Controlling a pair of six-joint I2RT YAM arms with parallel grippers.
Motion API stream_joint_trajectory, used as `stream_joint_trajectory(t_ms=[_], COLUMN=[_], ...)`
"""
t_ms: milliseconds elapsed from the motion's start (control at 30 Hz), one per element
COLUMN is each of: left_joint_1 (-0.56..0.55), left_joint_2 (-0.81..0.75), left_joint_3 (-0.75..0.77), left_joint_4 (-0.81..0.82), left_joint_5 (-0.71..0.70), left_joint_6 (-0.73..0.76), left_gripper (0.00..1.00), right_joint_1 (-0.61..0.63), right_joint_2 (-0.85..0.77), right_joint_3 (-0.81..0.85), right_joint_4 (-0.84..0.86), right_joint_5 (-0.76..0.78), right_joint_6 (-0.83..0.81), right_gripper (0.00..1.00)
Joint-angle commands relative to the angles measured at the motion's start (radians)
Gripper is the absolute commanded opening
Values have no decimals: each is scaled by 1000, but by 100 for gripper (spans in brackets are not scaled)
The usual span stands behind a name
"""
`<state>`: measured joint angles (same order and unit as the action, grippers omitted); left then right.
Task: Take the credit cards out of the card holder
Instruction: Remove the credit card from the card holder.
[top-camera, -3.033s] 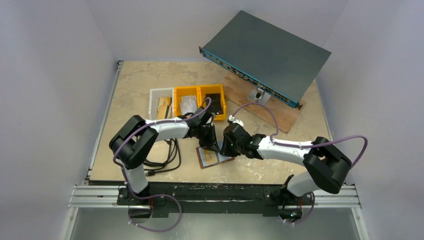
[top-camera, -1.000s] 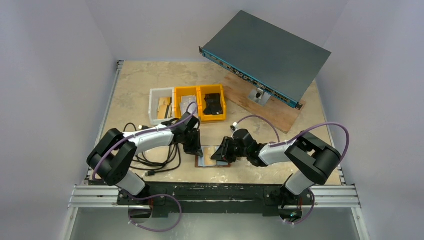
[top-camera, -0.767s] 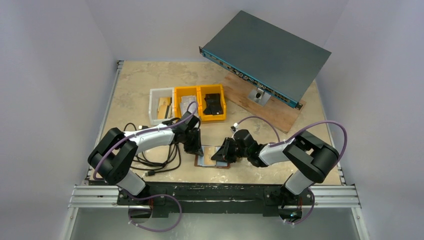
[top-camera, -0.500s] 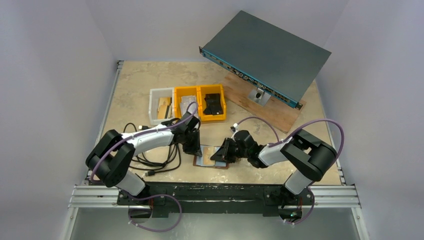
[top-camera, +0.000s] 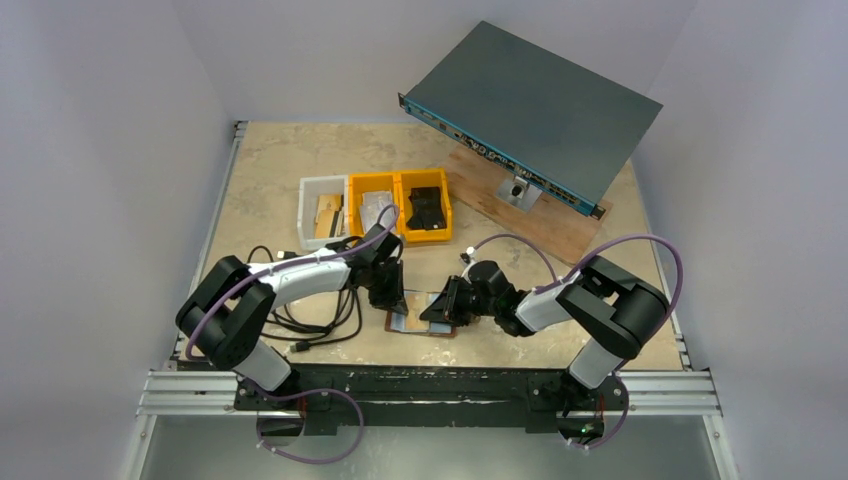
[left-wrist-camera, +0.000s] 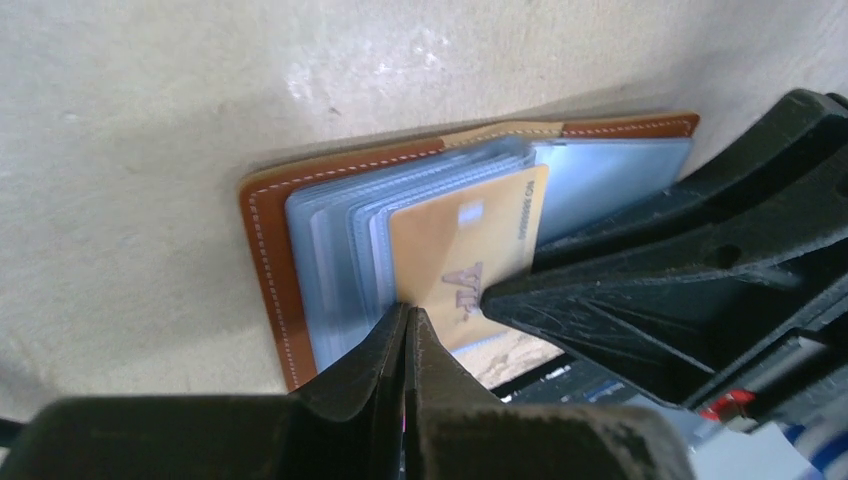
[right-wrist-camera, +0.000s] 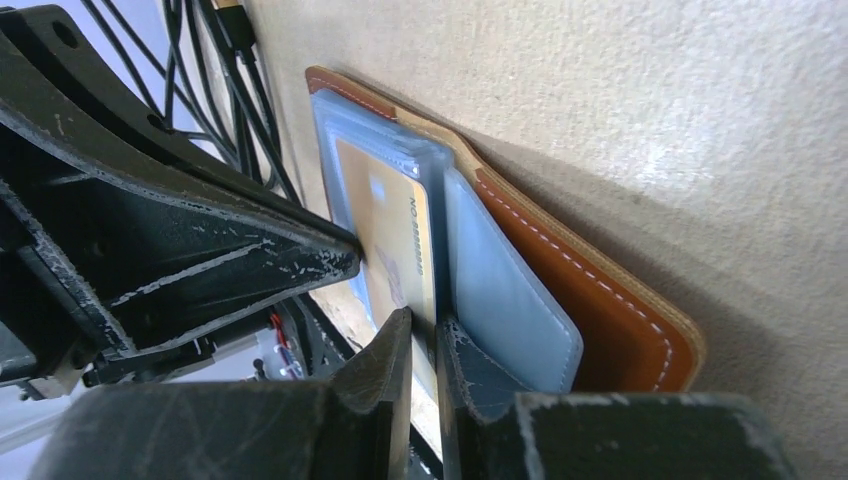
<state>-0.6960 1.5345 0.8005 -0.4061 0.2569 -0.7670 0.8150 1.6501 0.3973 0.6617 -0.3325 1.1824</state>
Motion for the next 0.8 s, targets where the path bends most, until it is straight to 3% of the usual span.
stream_joint_trajectory(t_ms=[0, 300, 567, 767], left_joint_1=[-4, -3, -3, -3], left_joint_2=[63, 82, 90, 93], left_joint_3=[11, -9, -13, -13], left_joint_4=[46, -15, -22, -17], left_joint_5=[2, -95, -109, -105], left_joint_6=[-14, -35, -43, -45], left_gripper=[0, 0, 0, 0], right_joint_1=[-5, -35, -74, -76], right_joint_2=[14, -11, 24, 74], right_joint_3=[-21, -64, -129, -138], right_joint_4=[-45, 6, 194, 305], right_joint_5=[22, 3, -57, -77], right_joint_6=[-13, -5, 58, 103], right_gripper=[13, 27, 26, 16])
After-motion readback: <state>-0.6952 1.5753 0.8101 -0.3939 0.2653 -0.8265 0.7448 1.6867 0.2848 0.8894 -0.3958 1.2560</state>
